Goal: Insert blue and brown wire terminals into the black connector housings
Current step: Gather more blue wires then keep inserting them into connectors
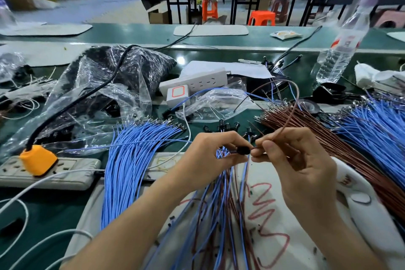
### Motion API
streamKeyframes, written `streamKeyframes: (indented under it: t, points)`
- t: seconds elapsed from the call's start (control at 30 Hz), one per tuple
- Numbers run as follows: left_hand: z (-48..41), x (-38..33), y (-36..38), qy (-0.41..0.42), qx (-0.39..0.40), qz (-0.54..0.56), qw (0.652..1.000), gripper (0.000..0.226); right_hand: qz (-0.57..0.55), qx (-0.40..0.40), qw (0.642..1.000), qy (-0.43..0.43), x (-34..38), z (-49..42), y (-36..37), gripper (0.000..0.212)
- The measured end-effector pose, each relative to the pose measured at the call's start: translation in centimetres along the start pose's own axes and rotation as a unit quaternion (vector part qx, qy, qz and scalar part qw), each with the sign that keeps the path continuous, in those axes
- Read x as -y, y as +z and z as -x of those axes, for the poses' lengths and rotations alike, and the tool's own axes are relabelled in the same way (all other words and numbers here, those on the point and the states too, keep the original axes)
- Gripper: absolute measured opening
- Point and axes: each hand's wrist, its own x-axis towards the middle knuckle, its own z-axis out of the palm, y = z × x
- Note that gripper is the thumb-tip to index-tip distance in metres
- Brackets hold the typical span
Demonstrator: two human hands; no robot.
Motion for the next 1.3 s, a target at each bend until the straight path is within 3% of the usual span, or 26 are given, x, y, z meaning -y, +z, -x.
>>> streamKeyframes:
  t: [0.27,0.43,0.6,0.73,1.0,1.13,1.3]
  points:
    - [-0.2,-0.1,-0.3,0.043,-0.013,-0.062,0.997,0.025,0.097,0.048,0.994,0.013,-1.1,0.1,-0.2,0.015]
    - [-0.1,-0.1,0.0,0.049,-0.011,-0.074,0.996,0.029,0.058,0.060,0.994,0.075,-2.0,0.1,-0.1,0.024]
    - [-0.1,-0.2,-0.1,0.039,0.006,-0.042,0.998,0.026,0.044,0.055,0.993,0.097,-1.6,-0.1,-0.3,0.005]
    - [0.1,-0.3,0.1,0.047,0.028,-0.062,0.997,0.027,-0.006,0.010,0.993,0.114,-1.4,-0.2,-0.6,0.018]
    - [0.1,-0.3,0.0,0.008,0.010,-0.004,1.000,0.014,0.016,0.046,0.991,0.123,-1.7,0.1,0.3,0.021]
    - [0.2,-0.7,-0.1,-0.003,0.033,0.014,0.999,0.010,-0.053,0.032,0.982,0.181,-1.4,0.1,0.2,0.025]
    - [0.3,-0.9,-0.3,-0.003,0.066,0.009,0.998,0.009,-0.110,0.008,0.976,0.188,-1.0,0.0,-0.2,0.030]
